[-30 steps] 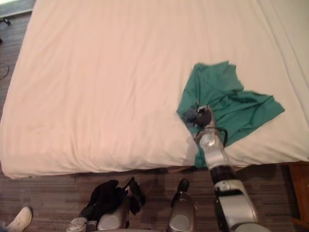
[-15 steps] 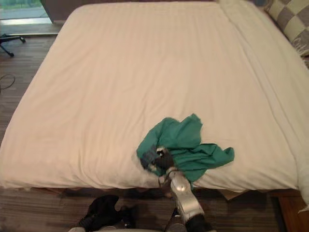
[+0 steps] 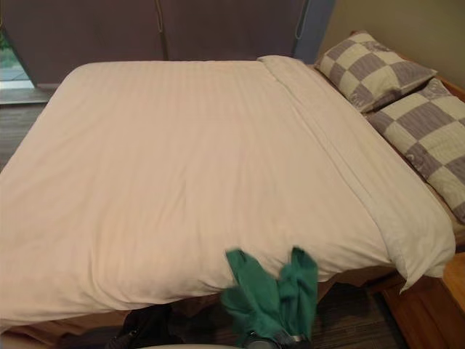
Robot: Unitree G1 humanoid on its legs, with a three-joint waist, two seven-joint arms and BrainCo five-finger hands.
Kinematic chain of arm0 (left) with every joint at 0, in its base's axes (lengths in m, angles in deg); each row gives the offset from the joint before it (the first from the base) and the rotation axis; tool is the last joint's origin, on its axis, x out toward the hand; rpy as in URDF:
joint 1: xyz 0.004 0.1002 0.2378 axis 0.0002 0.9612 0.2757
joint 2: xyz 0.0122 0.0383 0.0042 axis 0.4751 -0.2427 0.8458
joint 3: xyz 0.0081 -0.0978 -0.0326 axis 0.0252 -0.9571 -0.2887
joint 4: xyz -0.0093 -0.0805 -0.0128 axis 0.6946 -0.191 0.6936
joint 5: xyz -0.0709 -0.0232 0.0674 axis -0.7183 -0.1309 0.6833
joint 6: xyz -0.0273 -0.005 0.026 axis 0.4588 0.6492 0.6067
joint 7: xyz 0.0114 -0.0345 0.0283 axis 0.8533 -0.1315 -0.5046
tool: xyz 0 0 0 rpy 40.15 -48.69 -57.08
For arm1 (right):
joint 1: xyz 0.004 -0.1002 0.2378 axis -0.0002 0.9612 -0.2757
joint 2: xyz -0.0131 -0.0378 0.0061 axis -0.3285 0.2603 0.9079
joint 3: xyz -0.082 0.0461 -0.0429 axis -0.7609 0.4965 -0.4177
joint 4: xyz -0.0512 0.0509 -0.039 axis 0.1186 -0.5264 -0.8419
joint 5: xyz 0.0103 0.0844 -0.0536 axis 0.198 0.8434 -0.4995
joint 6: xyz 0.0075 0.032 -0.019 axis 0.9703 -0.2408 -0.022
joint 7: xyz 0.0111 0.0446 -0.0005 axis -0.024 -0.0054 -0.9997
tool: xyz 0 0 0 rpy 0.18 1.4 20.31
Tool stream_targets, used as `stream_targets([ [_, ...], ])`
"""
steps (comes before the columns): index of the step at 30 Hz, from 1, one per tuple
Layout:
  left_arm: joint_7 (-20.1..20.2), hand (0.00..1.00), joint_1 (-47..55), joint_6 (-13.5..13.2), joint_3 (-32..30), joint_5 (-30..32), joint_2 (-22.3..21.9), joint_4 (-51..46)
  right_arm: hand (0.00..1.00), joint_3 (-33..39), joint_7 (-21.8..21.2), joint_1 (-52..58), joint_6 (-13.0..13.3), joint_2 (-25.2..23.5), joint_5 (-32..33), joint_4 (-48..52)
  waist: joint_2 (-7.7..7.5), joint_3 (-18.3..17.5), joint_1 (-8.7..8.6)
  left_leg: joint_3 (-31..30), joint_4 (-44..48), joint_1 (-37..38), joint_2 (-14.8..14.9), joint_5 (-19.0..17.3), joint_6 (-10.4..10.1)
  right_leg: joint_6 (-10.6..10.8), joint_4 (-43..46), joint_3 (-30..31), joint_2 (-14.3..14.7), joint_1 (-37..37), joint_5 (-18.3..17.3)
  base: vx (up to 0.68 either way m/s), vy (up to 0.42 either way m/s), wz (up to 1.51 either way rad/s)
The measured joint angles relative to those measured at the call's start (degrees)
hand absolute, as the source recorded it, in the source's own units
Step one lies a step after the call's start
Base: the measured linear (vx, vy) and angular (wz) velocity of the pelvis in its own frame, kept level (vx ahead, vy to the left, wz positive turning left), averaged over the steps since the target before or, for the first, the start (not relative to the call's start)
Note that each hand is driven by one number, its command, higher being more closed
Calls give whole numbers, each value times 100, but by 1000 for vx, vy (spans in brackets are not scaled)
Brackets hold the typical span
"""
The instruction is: Tidy the bed and pick cloth on bed and put in laundry
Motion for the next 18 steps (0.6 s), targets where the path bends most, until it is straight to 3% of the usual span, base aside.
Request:
stream_targets([
  [3,0,100,-1,5,-427,-52,-151,0,100,456,111,307,-338,-184,-188,-151,40,-22,4,46,-2,0,-24,-30,47,-34,28,-7,-33,-31,-34,-7,10,-5],
  [8,-19,100,-5,8,-706,-76,-242,-11,100,517,231,124,-433,-481,-191,-188,18,-70,143,-8,-3,9,-82,-38,53,-20,54,-180,-150,36,-31,14,22,9],
  [12,-75,100,2,7,-715,-343,-202,-22,100,125,341,-180,-435,-399,-159,-188,-17,-88,173,-347,-7,-49,-216,-91,129,-25,372,-163,-290,4,-207,24,38,33],
  [15,-253,100,25,-4,-717,-526,-184,-25,100,-73,435,-317,-414,-377,-90,-185,-58,-226,167,-960,-2,-259,-217,-62,151,-215,995,1083,-160,-268,-328,44,44,101],
  [17,-294,100,-41,-19,-814,-578,-182,-63,100,-97,502,-409,-363,-399,113,-187,-131,-273,164,-1770,7,-677,-306,84,200,-310,1440,2191,11,-450,-563,42,35,172],
  [18,-298,100,-46,-18,-820,-580,-181,-64,100,-131,534,-421,-355,-393,115,-186,-139,-278,173,-1992,5,-768,-337,116,254,-310,1578,2387,49,-476,-633,54,24,189],
])
